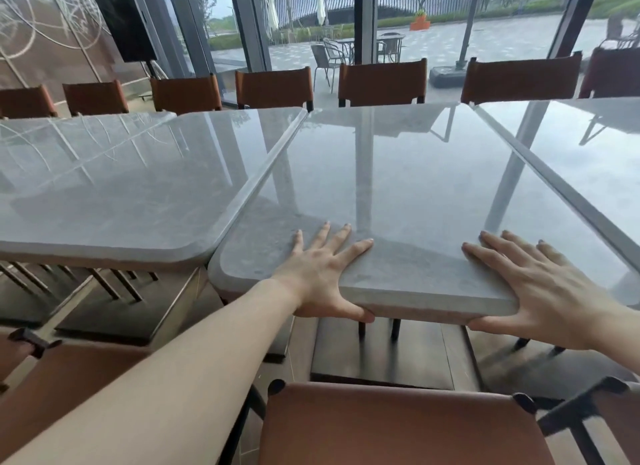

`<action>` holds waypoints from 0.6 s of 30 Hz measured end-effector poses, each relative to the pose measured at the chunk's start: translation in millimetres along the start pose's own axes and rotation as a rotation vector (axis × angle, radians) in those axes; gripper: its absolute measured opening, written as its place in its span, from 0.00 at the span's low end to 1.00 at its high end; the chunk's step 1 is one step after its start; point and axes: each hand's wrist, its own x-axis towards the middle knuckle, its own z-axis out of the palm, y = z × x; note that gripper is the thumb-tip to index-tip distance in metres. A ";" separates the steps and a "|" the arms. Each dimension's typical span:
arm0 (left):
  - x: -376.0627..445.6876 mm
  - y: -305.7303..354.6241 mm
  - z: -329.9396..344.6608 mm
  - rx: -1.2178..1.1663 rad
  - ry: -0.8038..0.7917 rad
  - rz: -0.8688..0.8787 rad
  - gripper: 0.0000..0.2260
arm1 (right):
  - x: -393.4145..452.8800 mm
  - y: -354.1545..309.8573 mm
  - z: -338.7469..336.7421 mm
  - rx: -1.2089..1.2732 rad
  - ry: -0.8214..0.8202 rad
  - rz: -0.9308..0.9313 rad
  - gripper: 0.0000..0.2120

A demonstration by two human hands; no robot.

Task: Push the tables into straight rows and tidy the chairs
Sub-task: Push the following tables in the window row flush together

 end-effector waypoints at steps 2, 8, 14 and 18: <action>0.6 -1.4 -0.1 0.001 0.003 0.003 0.53 | 1.9 0.6 0.7 0.000 0.001 -0.003 0.59; 6.3 -5.2 0.1 -0.008 0.003 0.001 0.53 | 8.5 1.3 2.2 -0.005 0.012 -0.001 0.58; 8.1 -4.7 -1.1 -0.004 0.000 -0.002 0.52 | 13.7 8.4 10.4 0.014 0.067 -0.014 0.57; 9.8 -6.0 -0.1 0.003 0.000 0.001 0.52 | 15.5 11.2 13.9 0.019 0.088 -0.015 0.57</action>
